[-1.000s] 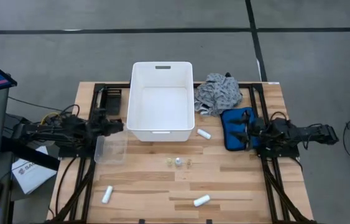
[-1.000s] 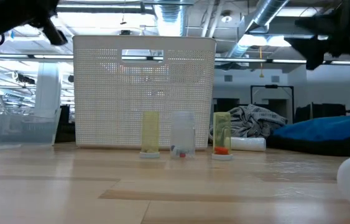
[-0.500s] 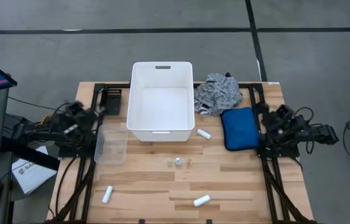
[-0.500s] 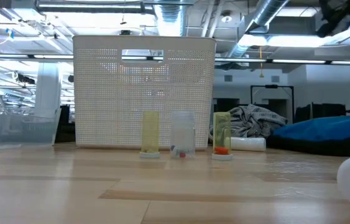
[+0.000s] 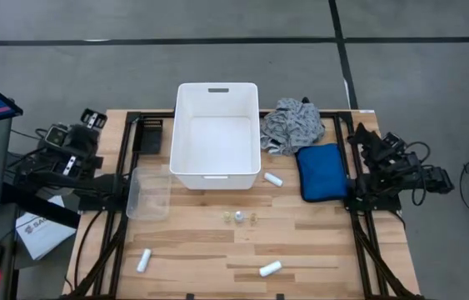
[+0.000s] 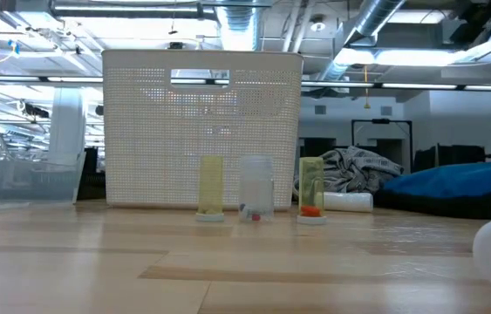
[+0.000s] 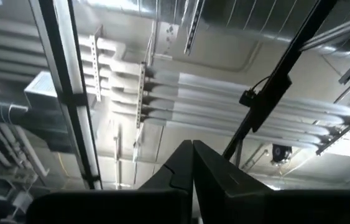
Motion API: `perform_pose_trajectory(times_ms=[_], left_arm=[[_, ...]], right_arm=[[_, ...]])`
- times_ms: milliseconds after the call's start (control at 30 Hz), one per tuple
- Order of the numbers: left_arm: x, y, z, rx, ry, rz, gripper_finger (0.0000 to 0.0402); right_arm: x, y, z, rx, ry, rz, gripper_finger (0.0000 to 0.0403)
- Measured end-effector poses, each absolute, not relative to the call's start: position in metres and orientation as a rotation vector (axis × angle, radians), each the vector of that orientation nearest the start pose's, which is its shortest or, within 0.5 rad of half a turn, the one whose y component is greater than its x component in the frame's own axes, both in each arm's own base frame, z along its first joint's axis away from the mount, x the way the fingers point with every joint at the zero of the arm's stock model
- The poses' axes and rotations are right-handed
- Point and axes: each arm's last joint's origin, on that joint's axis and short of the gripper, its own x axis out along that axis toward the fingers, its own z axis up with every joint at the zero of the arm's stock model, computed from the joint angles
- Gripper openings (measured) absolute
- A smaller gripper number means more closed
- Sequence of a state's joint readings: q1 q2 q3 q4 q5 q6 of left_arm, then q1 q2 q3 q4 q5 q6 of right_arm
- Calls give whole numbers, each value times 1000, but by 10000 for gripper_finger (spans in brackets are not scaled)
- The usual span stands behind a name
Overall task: Pick & Place Medicine items
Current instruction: Put the patient gown into the white bin
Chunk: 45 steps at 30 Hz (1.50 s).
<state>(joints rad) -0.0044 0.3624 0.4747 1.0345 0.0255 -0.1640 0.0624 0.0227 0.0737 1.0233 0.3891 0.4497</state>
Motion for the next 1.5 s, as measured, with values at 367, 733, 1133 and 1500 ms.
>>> perform_pose_trajectory(times_ms=[367,733,1133,1500], left_arm=[[66,-3,370,-38,-1074,-136,10],[64,-3,371,-55,-1094,-148,16],[61,-3,373,-69,-1153,-163,20],[81,-2,409,41,-1167,-55,137]], right_arm=[[23,-8,299,530,-1208,-51,244],[9,-9,329,478,-1188,-82,244],[3,-9,344,455,-1198,-89,244],[32,-9,436,320,-772,-240,244]])
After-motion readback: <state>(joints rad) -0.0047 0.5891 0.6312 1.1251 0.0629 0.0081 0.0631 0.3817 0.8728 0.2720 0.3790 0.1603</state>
